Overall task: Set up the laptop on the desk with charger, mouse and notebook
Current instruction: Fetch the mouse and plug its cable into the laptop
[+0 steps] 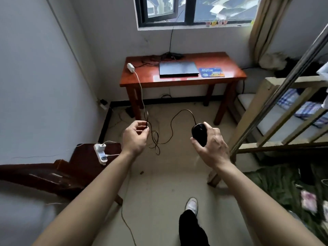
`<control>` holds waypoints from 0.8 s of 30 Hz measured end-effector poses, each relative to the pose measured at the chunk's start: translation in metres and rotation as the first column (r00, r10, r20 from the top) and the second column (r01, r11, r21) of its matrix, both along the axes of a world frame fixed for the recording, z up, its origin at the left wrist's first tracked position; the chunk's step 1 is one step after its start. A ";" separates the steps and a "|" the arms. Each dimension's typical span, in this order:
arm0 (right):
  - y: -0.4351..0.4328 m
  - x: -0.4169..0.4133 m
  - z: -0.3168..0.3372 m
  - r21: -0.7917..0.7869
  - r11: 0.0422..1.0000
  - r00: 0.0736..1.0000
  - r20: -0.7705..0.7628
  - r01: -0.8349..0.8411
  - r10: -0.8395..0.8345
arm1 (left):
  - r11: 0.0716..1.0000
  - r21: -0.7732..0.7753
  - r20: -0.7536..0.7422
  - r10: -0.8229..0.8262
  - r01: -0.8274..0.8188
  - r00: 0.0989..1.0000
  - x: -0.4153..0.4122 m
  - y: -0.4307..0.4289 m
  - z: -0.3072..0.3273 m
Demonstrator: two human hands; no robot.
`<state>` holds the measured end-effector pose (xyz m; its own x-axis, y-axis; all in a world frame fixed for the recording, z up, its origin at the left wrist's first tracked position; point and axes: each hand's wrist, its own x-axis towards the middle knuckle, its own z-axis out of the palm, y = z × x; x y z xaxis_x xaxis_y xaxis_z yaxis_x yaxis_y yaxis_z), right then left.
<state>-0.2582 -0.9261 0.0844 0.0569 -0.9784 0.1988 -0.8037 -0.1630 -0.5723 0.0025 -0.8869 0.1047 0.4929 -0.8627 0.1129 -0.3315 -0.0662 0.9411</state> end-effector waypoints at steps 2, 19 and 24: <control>-0.064 0.001 -0.004 -0.030 1.000 1.000 0.018 0.000 0.000 | 1.000 -0.020 0.007 -0.013 0.013 1.000 0.000 -0.062 -0.003; -0.473 0.011 0.044 -0.068 0.995 0.989 0.129 0.074 -0.065 | 0.984 -0.161 0.033 -0.076 0.080 0.997 0.005 -0.476 0.043; -0.596 0.037 0.049 -0.098 0.990 0.992 0.084 0.103 -0.095 | 0.968 -0.212 -0.015 -0.139 0.132 0.990 0.032 -0.611 0.044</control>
<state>-0.2213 -1.5222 0.1330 -0.0591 -0.9527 0.2981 -0.7718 -0.1458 -0.6189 0.0347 -1.4977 0.1485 0.3789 -0.8801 0.2861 -0.2955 0.1779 0.9386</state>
